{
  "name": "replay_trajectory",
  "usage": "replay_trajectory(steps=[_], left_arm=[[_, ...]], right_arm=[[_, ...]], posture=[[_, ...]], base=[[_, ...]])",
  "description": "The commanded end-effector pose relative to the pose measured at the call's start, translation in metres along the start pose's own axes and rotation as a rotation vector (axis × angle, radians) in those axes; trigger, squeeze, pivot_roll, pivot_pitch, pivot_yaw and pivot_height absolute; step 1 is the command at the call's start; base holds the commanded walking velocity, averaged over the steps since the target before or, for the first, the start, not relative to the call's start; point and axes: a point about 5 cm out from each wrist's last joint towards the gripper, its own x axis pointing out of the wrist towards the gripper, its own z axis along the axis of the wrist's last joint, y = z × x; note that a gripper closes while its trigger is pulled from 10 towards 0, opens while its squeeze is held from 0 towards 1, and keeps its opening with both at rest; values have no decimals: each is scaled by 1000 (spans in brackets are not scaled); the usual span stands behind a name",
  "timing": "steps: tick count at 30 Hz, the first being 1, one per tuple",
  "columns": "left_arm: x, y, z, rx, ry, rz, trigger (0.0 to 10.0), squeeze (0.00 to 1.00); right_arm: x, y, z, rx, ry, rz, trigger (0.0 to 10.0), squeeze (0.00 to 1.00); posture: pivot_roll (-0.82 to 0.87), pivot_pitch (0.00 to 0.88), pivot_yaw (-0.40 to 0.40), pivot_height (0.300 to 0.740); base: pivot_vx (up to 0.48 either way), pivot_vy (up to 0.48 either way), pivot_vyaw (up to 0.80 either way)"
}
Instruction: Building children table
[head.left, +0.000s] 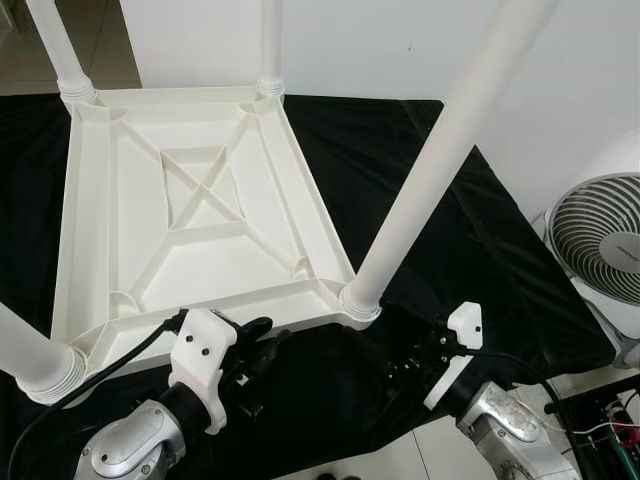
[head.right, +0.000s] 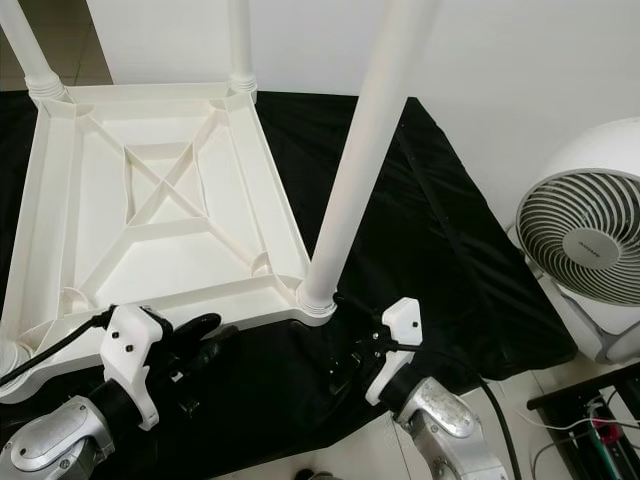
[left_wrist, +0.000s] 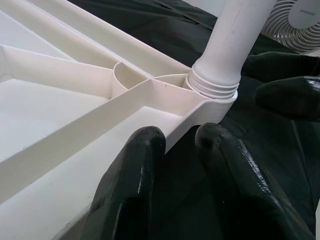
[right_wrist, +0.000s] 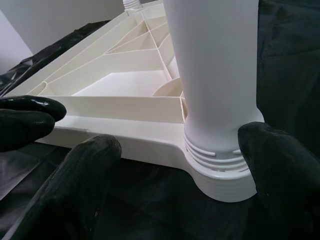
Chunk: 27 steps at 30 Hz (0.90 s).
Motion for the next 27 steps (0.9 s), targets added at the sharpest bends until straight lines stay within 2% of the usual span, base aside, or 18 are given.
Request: replay_trajectory(steps=[1,7,10,13,18,21,27], left_arm=[[-1,-1,-1,-16,8,28,10000,0],[0,3,0,-9,13,16,10000,0],[3,6,1,-1,9,0,10000,0],[3,6,1,-1,9,-3,10000,0],[8,7,2,13,7,-29,10000,0],[10,9,4,27,1,-36,10000,0],[11,6,7,30,-10,-43,10000,0]], right_arm=[[-7,1,2,0,15,21,10000,0],[-14,3,3,2,35,60,10000,0],[-14,6,3,15,46,122,10000,0],[-14,7,3,19,48,132,10000,0],[-10,9,3,-2,59,198,10000,0],[1,6,3,-8,61,264,10000,0],[15,-2,5,-27,39,283,10000,0]], posture=[[114,186,-89,740],[105,174,-72,740],[101,170,-65,740],[101,170,-65,740],[95,154,-50,740],[111,142,-69,740],[135,135,-98,740]], base=[[0,0,0],[0,0,0],[0,0,0],[0,0,0],[0,0,0],[0,0,0],[0,0,0]])
